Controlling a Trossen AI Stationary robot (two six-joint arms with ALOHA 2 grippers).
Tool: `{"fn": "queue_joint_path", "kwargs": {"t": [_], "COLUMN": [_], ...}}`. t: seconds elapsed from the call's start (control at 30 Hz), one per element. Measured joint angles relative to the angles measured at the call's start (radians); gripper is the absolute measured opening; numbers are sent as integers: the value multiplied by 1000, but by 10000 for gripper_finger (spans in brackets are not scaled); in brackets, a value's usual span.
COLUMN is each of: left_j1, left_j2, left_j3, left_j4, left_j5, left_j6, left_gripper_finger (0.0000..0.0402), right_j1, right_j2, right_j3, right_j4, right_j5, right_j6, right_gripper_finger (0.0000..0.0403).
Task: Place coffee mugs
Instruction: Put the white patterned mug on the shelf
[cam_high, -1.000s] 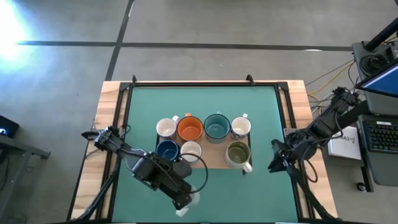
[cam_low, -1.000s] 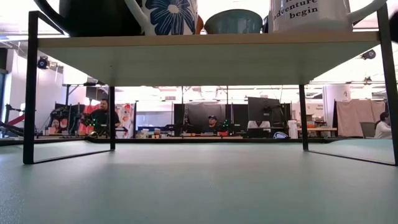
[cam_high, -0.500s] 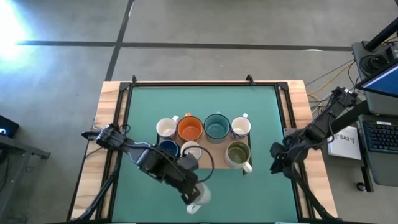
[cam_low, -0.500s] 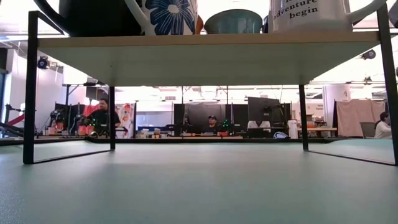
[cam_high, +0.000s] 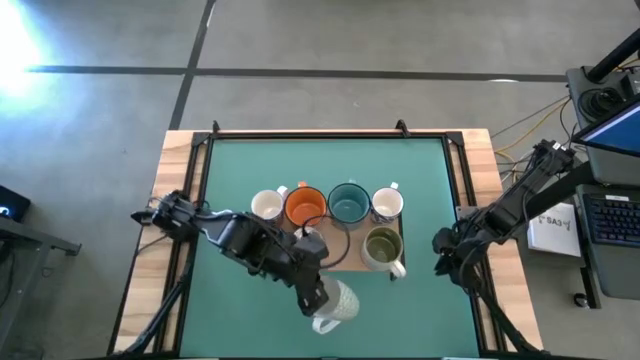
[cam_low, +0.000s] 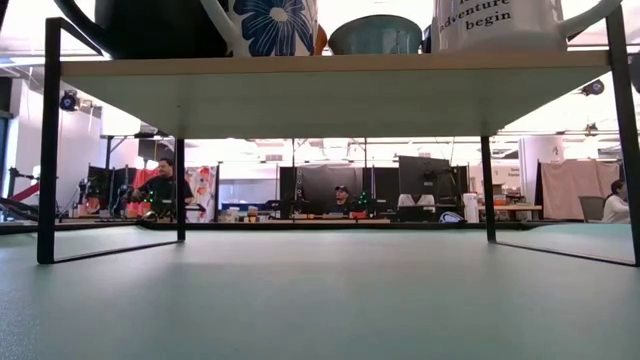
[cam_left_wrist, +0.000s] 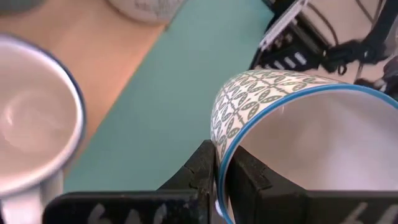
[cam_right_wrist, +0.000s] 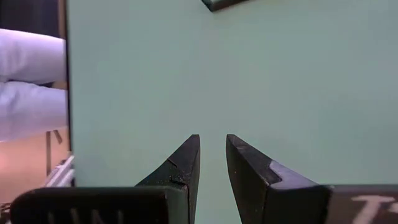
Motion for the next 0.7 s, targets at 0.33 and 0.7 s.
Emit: {"fn": "queue_joint_path", "kwargs": {"t": [0.33, 0.7], "left_j1": [69, 136], "left_j2": [-12, -16], "left_j3": [0, 0], "left_j4": [3, 3], "left_j5": [-8, 0], "left_j6": [82, 117], "left_gripper_finger": [9, 9], "right_j1": [0, 0], "right_j2": [-8, -148], "right_j3": [-39, -5], "right_j4": [4, 20], "right_j5": [-1, 121], "right_j6": [-47, -222], "right_gripper_finger": [68, 68]}}
